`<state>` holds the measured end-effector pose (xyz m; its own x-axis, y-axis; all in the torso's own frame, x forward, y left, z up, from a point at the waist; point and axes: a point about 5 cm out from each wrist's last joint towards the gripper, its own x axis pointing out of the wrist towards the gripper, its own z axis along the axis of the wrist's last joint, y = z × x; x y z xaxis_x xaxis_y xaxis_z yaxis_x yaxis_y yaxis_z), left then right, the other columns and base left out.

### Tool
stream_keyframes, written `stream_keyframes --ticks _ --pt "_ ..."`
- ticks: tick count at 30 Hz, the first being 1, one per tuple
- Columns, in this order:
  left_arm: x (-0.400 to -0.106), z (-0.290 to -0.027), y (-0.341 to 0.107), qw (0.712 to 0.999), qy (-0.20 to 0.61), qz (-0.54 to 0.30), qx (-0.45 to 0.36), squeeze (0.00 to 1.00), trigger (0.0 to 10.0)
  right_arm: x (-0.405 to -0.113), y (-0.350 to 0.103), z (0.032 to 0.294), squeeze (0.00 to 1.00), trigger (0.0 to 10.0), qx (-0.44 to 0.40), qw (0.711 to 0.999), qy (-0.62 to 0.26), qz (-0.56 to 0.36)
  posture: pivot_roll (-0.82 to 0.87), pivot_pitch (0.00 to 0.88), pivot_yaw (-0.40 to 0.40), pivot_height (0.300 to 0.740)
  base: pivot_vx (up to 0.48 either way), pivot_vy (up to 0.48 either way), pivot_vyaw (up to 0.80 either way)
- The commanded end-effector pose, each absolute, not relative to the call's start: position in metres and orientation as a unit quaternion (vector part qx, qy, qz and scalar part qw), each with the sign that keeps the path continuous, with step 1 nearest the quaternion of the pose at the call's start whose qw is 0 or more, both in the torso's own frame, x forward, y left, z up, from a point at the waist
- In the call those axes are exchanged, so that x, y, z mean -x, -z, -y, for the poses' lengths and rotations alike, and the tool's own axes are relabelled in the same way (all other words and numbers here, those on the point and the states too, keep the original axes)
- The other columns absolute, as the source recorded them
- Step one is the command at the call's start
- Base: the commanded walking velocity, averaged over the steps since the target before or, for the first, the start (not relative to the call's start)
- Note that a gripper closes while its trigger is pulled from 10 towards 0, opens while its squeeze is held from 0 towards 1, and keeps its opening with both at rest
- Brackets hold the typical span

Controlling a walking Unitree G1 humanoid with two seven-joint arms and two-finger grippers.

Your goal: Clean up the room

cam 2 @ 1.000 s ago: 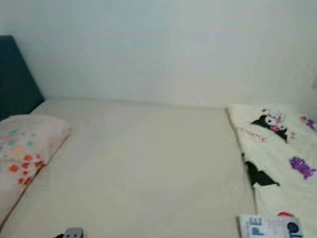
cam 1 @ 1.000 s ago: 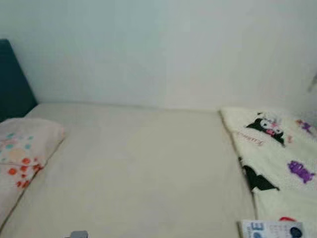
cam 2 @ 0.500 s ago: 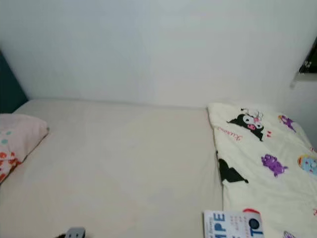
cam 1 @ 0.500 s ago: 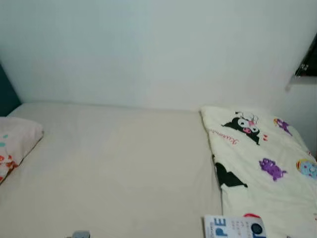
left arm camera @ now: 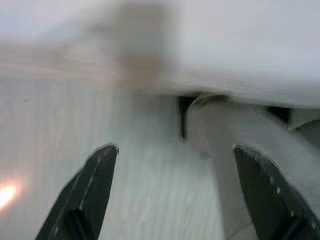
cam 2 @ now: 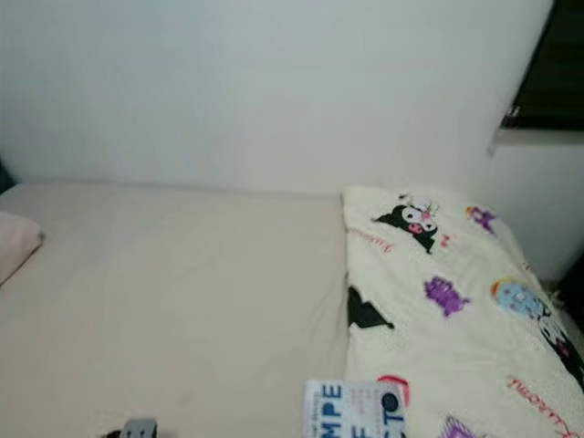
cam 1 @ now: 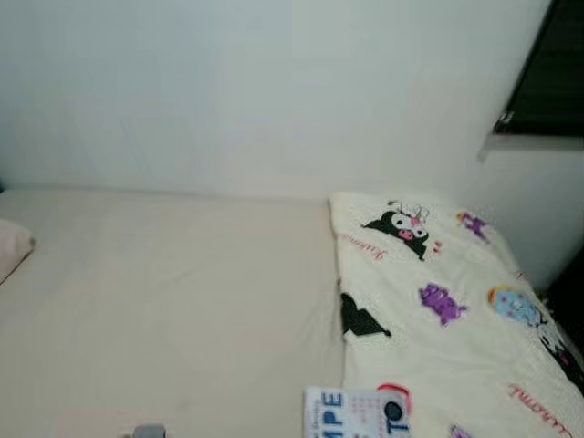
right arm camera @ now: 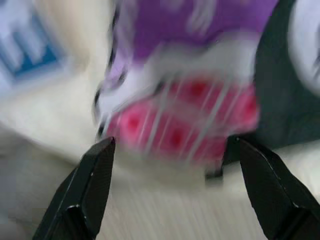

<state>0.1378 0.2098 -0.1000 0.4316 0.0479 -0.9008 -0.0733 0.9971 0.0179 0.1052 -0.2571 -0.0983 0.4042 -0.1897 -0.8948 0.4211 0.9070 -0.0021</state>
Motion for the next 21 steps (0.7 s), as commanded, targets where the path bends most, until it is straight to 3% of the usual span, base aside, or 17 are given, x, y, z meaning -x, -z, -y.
stream_keyframes --ticks 1,4,21 --pt "-0.135 -0.214 0.1 0.841 -0.041 -0.54 0.0 0.0 10.0 -0.116 0.095 0.256 0.0 10.0 -0.129 0.843 0.184 -0.489 -0.03 0.0 0.014 0.74 0.0 0.0 0.0" --pt "-0.134 -0.216 0.101 0.836 -0.046 -0.547 -0.007 0.0 10.0 -0.132 0.088 0.263 0.0 10.0 -0.128 0.857 0.177 -0.467 -0.03 0.0 0.015 0.74 0.0 0.0 0.0" --pt "-0.135 -0.217 0.1 0.834 -0.042 -0.549 -0.018 0.0 10.0 -0.154 0.078 0.263 0.0 10.0 -0.138 0.879 0.155 -0.43 -0.04 0.0 0.018 0.74 -0.48 0.0 0.0"
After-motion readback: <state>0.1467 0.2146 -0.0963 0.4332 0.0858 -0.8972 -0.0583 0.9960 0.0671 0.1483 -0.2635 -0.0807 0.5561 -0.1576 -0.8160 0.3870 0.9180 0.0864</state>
